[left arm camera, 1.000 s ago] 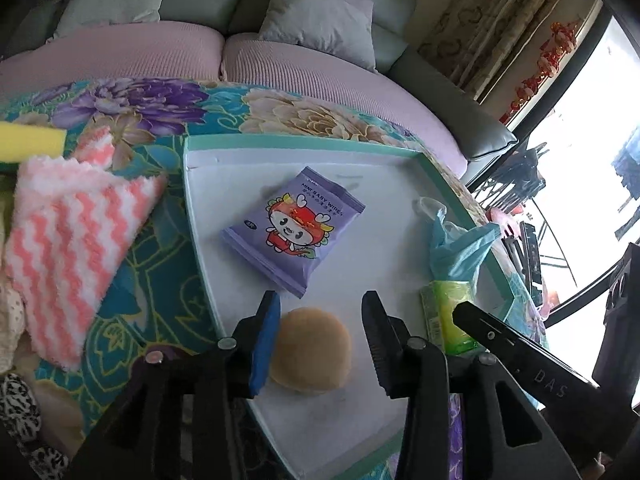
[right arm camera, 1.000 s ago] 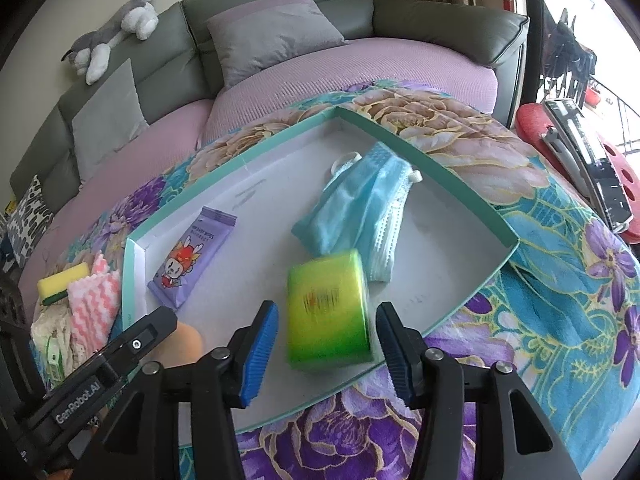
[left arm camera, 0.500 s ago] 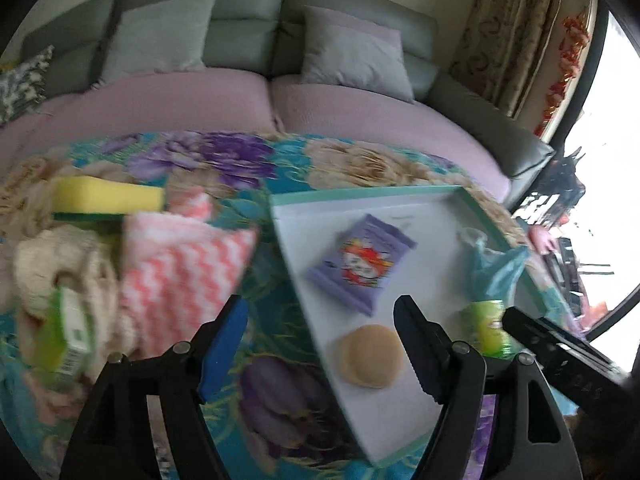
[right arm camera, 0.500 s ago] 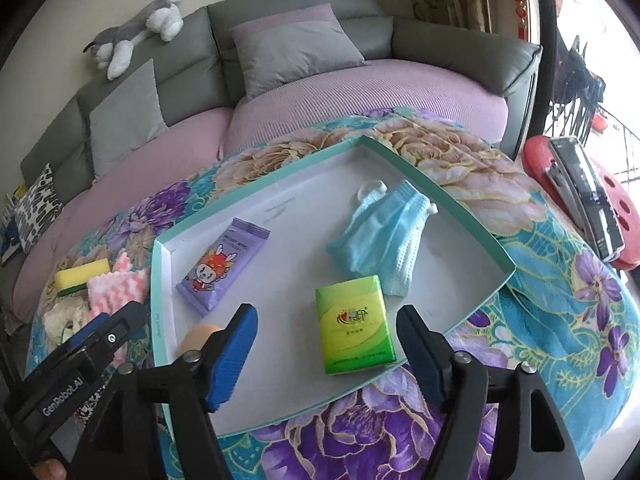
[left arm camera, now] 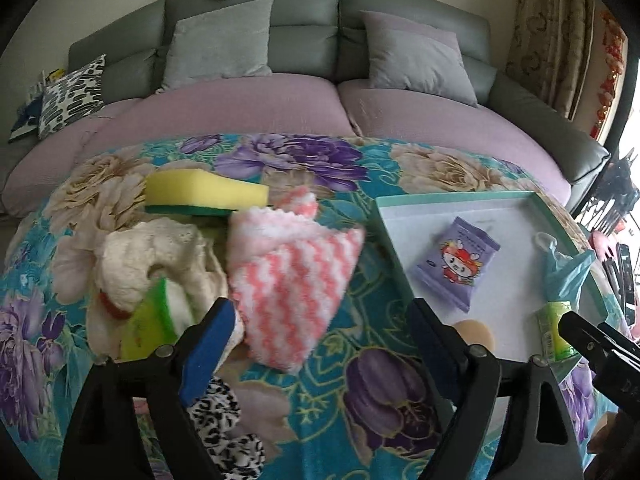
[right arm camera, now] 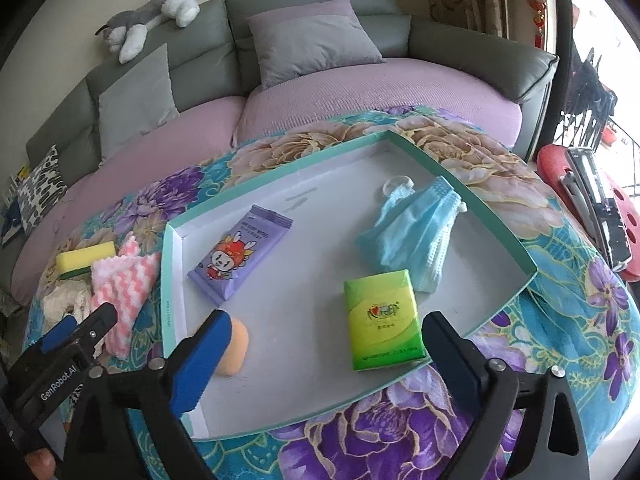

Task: Organize soft objects
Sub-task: 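Withdraw both open grippers from the tray toward the pile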

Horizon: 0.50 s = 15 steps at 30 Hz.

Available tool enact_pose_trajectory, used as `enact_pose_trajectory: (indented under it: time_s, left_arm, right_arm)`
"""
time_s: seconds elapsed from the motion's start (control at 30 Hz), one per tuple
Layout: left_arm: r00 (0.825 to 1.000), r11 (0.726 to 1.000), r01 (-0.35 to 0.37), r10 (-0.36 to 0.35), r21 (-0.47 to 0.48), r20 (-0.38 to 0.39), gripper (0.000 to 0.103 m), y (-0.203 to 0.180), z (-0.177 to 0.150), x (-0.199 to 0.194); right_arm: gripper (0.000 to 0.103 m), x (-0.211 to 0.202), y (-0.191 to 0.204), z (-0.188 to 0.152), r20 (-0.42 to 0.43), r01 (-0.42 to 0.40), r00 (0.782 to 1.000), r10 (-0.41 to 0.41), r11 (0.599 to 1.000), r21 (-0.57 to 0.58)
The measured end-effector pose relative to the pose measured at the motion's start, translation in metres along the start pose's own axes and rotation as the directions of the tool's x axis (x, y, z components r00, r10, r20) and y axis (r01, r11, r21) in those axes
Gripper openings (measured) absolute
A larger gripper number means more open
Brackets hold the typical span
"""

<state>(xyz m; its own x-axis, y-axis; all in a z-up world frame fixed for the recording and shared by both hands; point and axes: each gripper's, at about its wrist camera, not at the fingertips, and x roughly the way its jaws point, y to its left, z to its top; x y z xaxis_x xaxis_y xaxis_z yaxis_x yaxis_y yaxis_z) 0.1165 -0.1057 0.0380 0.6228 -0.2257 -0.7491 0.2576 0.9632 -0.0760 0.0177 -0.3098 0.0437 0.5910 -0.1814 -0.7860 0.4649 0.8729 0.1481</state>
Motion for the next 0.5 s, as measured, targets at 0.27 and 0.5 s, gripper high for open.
enact_pose_trajectory:
  time_s: [0.27, 0.5]
  left_arm:
    - [0.997, 0.998, -0.064, 0.064, 0.010, 0.042, 0.095, 0.007, 0.001, -0.010]
    - [0.990, 0.996, -0.093, 0.094, -0.014, 0.102, 0.099, 0.022, 0.006, -0.028]
  right_arm:
    - [0.103, 0.003, 0.011, -0.002, -0.004, -0.008, 1.000, 0.008, 1.000, -0.030]
    - [0.103, 0.002, 0.020, -0.003, 0.001, -0.027, 1.000, 0.027, 0.998, -0.050]
